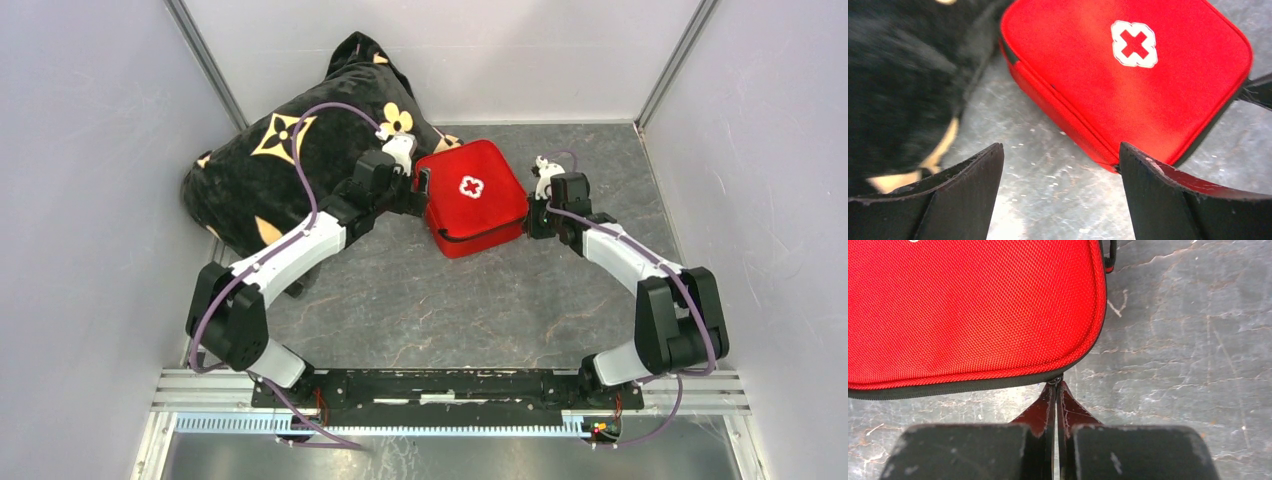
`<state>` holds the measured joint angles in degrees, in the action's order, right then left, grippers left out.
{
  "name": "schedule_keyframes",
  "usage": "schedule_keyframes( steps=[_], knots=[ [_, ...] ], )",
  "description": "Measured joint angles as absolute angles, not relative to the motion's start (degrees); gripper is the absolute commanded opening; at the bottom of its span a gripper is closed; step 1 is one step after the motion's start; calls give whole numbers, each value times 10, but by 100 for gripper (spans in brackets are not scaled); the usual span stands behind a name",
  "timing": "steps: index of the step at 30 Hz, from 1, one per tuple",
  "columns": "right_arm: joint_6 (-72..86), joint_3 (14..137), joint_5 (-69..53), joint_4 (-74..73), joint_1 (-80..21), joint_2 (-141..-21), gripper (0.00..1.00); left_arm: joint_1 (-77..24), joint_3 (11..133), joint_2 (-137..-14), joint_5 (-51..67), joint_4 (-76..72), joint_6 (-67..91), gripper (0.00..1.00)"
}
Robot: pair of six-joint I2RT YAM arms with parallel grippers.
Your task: Organize the medicine kit
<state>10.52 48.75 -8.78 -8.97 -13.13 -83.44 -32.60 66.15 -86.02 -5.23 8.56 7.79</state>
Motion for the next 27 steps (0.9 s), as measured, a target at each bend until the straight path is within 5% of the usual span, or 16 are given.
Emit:
schedule_keyframes(
  steps=[12, 27],
  knots=[
    [62, 515, -96, -117, -127, -853, 0, -319, 623, -936, 18, 25, 292, 93],
    [27, 527, -98, -142, -148, -864, 0, -319, 613, -1011, 76, -62, 369, 52]
  ],
)
